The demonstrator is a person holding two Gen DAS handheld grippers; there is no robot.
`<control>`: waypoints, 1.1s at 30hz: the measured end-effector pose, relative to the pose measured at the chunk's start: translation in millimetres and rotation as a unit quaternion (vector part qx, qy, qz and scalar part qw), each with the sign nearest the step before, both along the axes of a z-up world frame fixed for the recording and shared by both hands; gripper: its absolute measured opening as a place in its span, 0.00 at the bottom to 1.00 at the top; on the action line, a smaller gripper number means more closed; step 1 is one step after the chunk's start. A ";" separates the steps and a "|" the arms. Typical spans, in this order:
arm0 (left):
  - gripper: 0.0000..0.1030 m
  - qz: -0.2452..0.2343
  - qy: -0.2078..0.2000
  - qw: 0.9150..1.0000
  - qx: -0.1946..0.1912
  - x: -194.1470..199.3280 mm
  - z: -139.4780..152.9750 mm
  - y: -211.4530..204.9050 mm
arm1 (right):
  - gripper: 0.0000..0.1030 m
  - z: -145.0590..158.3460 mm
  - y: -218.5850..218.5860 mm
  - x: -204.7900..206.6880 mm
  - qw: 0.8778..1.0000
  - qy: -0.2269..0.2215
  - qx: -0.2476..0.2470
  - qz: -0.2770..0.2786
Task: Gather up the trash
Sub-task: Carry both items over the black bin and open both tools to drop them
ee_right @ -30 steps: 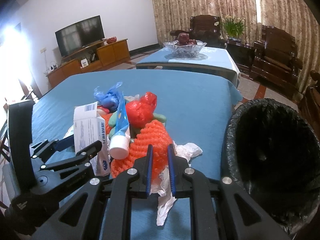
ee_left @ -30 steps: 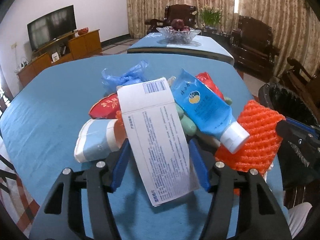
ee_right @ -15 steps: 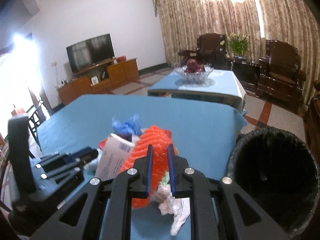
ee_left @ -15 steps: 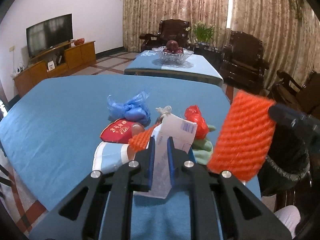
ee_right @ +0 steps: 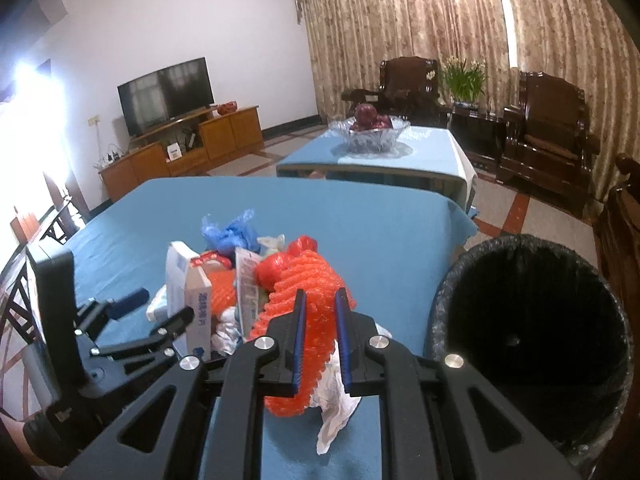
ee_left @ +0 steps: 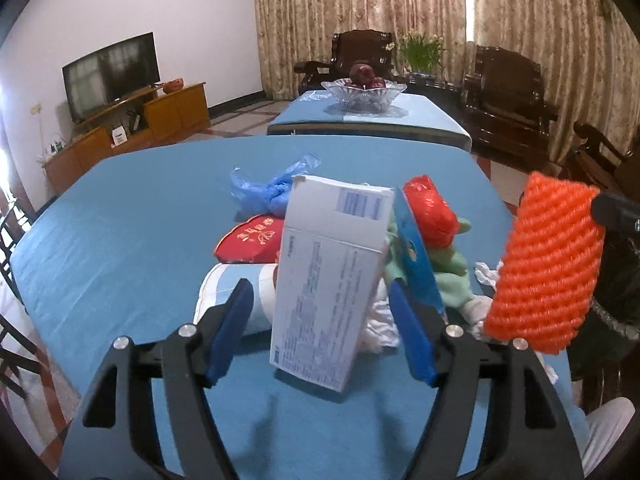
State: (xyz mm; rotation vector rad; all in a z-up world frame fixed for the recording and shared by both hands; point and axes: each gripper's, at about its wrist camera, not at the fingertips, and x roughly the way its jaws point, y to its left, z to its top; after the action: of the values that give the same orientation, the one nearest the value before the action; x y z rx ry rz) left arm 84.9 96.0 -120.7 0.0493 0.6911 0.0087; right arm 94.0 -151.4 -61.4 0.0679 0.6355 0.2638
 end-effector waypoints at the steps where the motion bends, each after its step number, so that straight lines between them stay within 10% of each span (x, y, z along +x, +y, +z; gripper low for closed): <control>1: 0.68 -0.002 0.002 1.000 0.001 2.7 -2.2 1.1 | 0.14 -2.5 0.6 1.6 1.000 0.003 0.002 0.000; 11: 0.51 -0.026 0.016 0.999 -0.012 27.0 -12.8 5.4 | 0.14 -1.4 -0.1 8.1 1.000 0.008 -0.004 0.002; 20: 0.50 -0.039 -0.047 0.997 -0.039 3.3 49.2 -2.1 | 0.14 24.9 -4.3 -4.5 1.000 -0.020 -0.007 -0.006; 33: 0.50 -0.170 -0.060 0.979 -0.097 14.6 82.0 -118.5 | 0.14 58.4 -103.6 -30.6 0.990 -0.061 -0.035 -0.123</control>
State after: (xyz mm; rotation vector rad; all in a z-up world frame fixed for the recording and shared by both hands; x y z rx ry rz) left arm 99.5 -22.5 -38.7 -0.0214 0.5523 -0.3813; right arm 63.4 -255.0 -3.0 0.0612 0.5084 0.0072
